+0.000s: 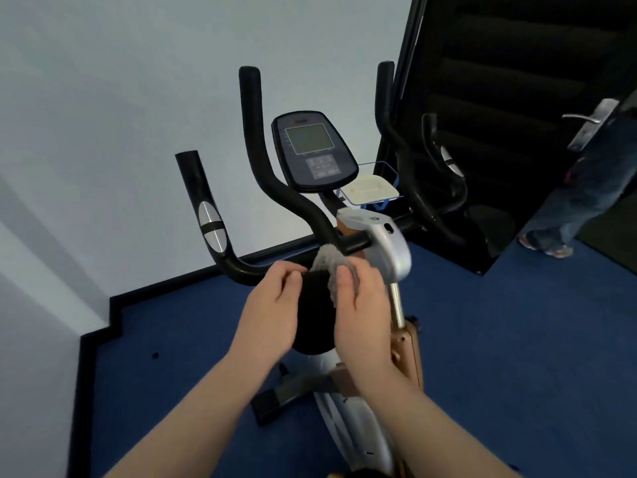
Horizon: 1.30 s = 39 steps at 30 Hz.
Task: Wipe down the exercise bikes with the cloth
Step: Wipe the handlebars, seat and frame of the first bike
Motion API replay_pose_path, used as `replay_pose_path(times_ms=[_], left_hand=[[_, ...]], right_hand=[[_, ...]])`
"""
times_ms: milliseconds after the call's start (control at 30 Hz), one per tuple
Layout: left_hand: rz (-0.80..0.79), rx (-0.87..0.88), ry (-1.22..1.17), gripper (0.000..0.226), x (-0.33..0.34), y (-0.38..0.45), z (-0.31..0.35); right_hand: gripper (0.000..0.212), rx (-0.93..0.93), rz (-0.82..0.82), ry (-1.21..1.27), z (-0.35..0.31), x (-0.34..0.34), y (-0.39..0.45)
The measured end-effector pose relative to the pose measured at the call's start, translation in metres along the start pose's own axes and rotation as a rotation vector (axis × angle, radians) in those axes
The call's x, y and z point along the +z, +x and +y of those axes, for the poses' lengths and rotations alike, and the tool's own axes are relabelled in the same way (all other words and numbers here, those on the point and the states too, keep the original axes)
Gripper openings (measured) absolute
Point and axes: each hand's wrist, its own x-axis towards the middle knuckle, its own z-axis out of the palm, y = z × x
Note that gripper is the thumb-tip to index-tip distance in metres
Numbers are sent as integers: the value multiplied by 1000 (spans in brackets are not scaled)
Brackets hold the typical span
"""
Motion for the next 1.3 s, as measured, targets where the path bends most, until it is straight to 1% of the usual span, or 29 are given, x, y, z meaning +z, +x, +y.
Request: replay_pose_path(times_ms=[67,133,167,200,233,300,333,367,433,500,567,633,700,800,867,933,1033,1100,1200,1300], left_hand=[[-33,-32,17,23,-2,7,5],[-62,-47,79,25,-1,13,9],[-77,-41,121,25,1,14,11],[-75,-28,165,26,4,15,11],[-51,-13,203,27,6,15,11],[13,7,239,27,7,11,9],[29,9,240,27,8,10,7],[29,8,237,27,8,9,6],[23,5,225,26,7,8,5],[32,10,205,26,7,9,5],[48,9,193,27,9,8,4],[67,-1,189,29,10,9,5],[72,-6,186,30,11,9,6],[80,-5,177,30,10,8,7],[81,-11,172,30,10,7,7],[86,-19,171,30,10,6,8],[100,-30,155,32,10,7,10],[107,-27,157,32,11,6,11],[103,-42,157,31,11,5,11],[112,-47,161,31,12,6,11]], right_hand=[[20,-57,-78,1,5,-8,-5],[15,-55,-236,-4,10,-21,11],[16,-47,-255,-5,10,-27,22],[18,-41,-214,12,10,-31,34],[19,-47,-135,45,7,-32,45],[14,-56,1,131,4,-26,66],[12,-59,-4,138,4,-21,76],[16,-67,-61,120,3,-15,82],[29,-66,-168,79,8,-7,81],[35,-91,-151,88,20,-9,63],[35,-114,-125,67,33,-21,48],[31,-116,-174,-41,38,-27,63],[29,-126,-185,-197,30,-20,90],[31,-81,-149,-277,20,-6,97],[31,-101,-140,-303,28,-11,82],[28,-131,-165,-339,35,-26,72],[27,-118,-214,-353,26,-26,99],[28,-83,-236,-292,15,-14,108],[30,-59,-194,-211,22,-13,89],[27,-98,-210,-253,32,-29,80]])
